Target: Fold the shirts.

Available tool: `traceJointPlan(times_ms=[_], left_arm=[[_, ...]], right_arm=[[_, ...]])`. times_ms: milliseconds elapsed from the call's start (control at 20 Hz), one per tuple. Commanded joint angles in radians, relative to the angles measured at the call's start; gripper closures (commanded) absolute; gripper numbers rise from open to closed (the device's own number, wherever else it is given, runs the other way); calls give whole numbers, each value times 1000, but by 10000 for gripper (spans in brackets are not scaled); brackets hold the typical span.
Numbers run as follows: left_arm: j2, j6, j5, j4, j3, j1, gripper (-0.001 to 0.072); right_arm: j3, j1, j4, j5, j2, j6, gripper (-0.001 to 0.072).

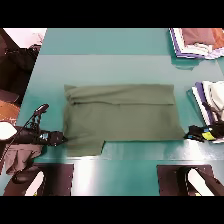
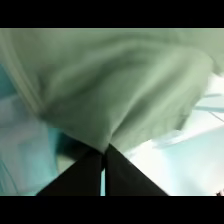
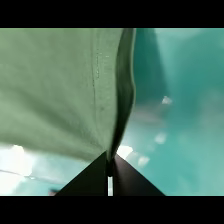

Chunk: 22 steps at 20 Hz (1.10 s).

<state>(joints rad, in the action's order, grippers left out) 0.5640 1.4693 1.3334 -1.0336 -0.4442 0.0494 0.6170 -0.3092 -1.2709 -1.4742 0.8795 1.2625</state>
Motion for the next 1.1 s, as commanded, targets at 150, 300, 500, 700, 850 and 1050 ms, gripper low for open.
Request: traceJointPlan(times_ms=[150, 300, 500, 700, 850, 1050], left_arm=[[-180, 77, 20, 47, -33, -51, 681], [-23, 45, -100, 38, -135, -51, 681], [280, -51, -261, 38, -324, -51, 680], [546, -65, -366, 38, -505, -51, 680], [671, -74, -430, 38, -599, -51, 679], [745, -74, -542, 38, -641, -51, 679]], right_arm=[[5, -4, -32, -25, -229, 40, 697], [95, 92, -3, 35, -134, 66, 698], [288, 191, -4, 119, 76, 92, 697], [473, 257, -4, 175, 298, 108, 697], [594, 286, -4, 200, 454, 137, 697], [721, 284, 49, 200, 621, 145, 696]])
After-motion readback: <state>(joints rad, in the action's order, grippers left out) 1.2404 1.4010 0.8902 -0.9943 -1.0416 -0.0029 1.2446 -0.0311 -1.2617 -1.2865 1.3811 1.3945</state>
